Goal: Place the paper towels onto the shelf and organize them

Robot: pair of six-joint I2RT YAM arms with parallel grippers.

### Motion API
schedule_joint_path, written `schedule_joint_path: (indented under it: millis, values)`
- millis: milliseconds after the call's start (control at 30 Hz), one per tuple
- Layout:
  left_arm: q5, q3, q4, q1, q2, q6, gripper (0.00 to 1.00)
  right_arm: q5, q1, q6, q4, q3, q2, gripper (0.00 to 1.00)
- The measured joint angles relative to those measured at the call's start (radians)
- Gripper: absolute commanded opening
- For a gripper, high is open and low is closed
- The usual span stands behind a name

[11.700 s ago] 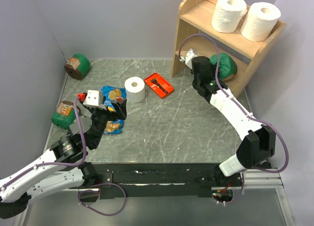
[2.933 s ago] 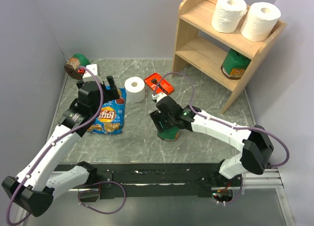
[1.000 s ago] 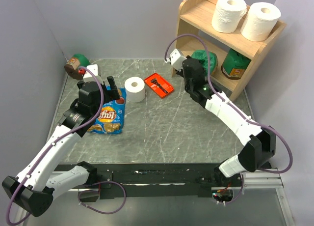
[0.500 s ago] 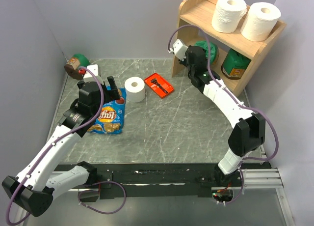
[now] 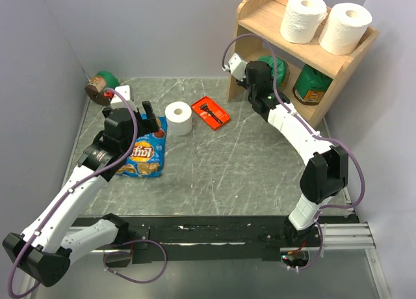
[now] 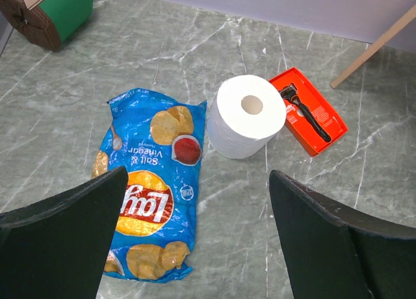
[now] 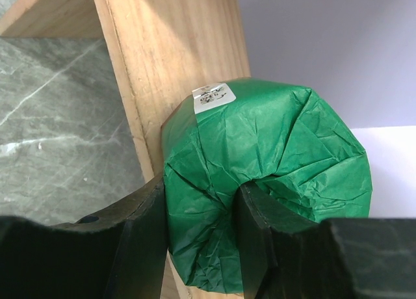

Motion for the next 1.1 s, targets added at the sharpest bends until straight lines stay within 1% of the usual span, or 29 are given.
schedule_joint_path:
  millis: [267,367,467,533,633,667,767,1100]
  values:
    - [0.0,0.0,0.0,0.0,-0.002,0.0,0.96,0.002,-0.012,0.003,-0.014,0.006,0.001,0.47]
    - [0.0,0.0,0.0,0.0,-0.002,0.0,0.96,0.003,-0.021,0.007,-0.024,0.014,0.001,0.49]
    - [0.0,0.0,0.0,0.0,-0.002,0.0,0.96,0.008,-0.029,0.011,-0.03,0.016,0.001,0.53]
    - [0.0,0.0,0.0,0.0,-0.002,0.0,0.96,0.01,-0.031,0.012,-0.03,0.018,0.001,0.54]
    - [0.0,0.0,0.0,0.0,-0.002,0.0,0.96,0.018,-0.031,0.012,-0.03,0.026,0.001,0.59]
    - [0.0,0.0,0.0,0.0,-0.002,0.0,0.96,0.022,-0.031,0.011,-0.029,0.03,0.001,0.62]
    - [0.0,0.0,0.0,0.0,-0.002,0.0,0.96,0.037,-0.031,0.01,-0.016,0.034,0.001,0.66]
    - [0.0,0.0,0.0,0.0,-0.002,0.0,0.96,0.051,-0.033,0.011,-0.019,0.048,0.001,0.71]
